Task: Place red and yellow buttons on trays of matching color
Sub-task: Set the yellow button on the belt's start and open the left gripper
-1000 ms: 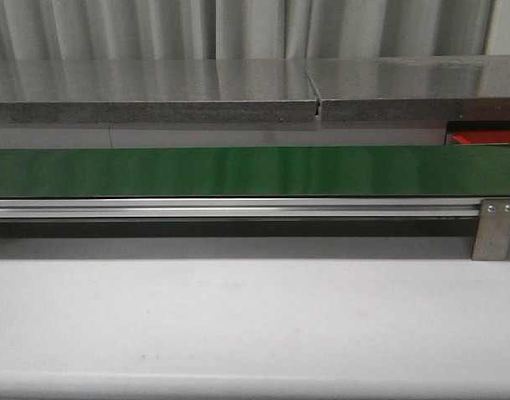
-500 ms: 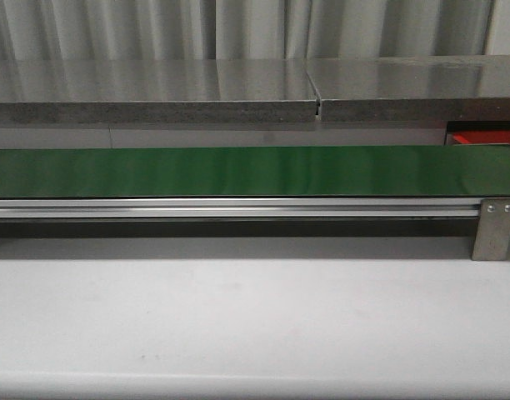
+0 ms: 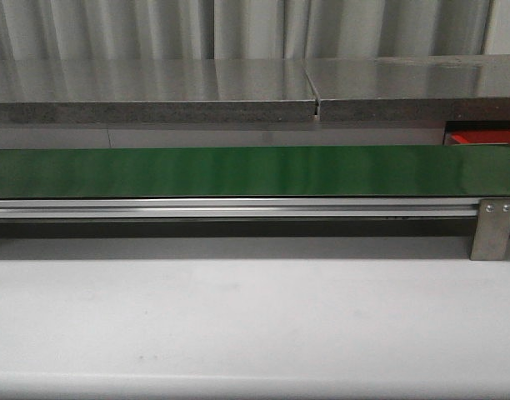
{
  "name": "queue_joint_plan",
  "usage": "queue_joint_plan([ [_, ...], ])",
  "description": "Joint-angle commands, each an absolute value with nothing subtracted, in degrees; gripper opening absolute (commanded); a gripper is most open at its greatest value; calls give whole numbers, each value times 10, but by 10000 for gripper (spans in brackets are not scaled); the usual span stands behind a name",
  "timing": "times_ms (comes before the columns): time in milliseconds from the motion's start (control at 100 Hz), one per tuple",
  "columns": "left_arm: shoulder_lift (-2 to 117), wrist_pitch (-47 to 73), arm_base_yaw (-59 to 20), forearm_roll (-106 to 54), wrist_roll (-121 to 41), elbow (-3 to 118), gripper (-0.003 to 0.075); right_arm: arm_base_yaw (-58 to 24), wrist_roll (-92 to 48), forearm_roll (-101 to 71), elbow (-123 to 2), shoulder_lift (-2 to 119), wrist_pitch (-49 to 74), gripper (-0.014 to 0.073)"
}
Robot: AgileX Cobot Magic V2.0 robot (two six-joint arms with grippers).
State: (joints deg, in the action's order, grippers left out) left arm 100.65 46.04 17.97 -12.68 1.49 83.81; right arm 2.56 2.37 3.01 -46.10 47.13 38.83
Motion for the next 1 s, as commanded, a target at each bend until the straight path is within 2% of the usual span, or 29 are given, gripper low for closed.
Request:
queue_joint_plan([
  [0, 983, 443, 168, -138, 15, 853, 146, 25, 22, 38, -475, 467, 354, -68],
  [200, 997, 459, 165, -138, 8, 853, 149, 25, 22, 38, -475, 467, 354, -68],
  [270, 999, 460, 165, -138, -5, 853, 175, 25, 22, 38, -475, 467, 354, -68],
  [340, 1002, 460, 165, -140, -5, 853, 246, 25, 22, 38, -475, 467, 354, -68],
  [460, 1002, 460, 165, -144, -6, 853, 434, 25, 22, 38, -475, 467, 354, -68],
  [530, 1002, 460, 165, -149, -6, 853, 499, 25, 22, 38, -475, 467, 354, -68],
  [990, 972, 473, 165, -225, -23, 897, 514, 25, 22, 38, -475, 467, 354, -68],
])
